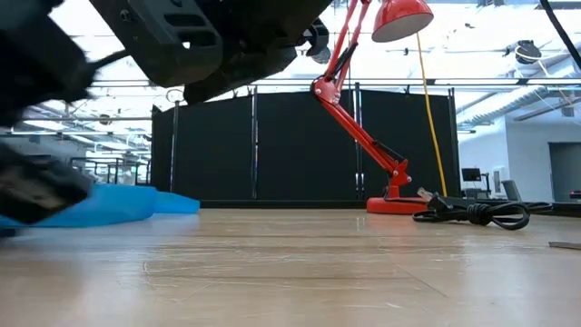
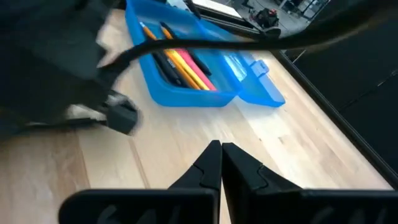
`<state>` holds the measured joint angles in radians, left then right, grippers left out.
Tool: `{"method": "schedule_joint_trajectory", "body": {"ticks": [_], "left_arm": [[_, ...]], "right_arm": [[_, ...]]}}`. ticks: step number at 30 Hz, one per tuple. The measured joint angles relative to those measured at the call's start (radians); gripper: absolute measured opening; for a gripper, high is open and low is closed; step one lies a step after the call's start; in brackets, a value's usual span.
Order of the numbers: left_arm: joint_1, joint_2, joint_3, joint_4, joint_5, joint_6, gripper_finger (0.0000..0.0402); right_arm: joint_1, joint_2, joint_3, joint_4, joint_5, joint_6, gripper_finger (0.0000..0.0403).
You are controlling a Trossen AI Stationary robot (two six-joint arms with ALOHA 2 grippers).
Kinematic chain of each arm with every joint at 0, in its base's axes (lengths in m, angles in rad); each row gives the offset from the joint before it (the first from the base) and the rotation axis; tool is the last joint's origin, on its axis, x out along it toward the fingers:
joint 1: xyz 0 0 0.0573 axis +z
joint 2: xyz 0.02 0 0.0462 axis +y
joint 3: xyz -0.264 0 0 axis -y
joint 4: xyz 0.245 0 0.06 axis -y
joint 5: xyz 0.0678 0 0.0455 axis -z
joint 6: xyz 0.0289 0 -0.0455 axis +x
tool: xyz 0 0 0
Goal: Pick & place school supplies into a supply box
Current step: Put the black pen into the blue supply box
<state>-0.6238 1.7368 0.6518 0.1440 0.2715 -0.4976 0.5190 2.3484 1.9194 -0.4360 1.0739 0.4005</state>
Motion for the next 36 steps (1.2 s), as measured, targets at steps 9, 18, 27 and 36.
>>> {"method": "schedule_joint_trajectory", "body": {"ticks": [9, 18, 27, 36], "left_arm": [[-0.074, -0.099, -0.005, -0.196, 0.076, -0.062, 0.0002], [-0.155, -0.292, -0.006, -0.386, -0.011, -0.171, 0.0003], [-0.21, -0.295, -0.006, -0.375, -0.016, -0.239, 0.0002], [-0.242, -0.192, -0.002, -0.408, -0.007, -0.327, 0.0001]], "right_arm": [[0.0, 0.001, 0.0, 0.004, -0.007, 0.007, 0.0], [-0.012, 0.001, 0.0, 0.024, -0.107, 0.0, 0.0], [-0.014, 0.001, -0.018, 0.069, -0.112, 0.002, 0.0], [-0.036, 0.001, -0.151, 0.264, -0.178, -0.028, 0.0]]}}
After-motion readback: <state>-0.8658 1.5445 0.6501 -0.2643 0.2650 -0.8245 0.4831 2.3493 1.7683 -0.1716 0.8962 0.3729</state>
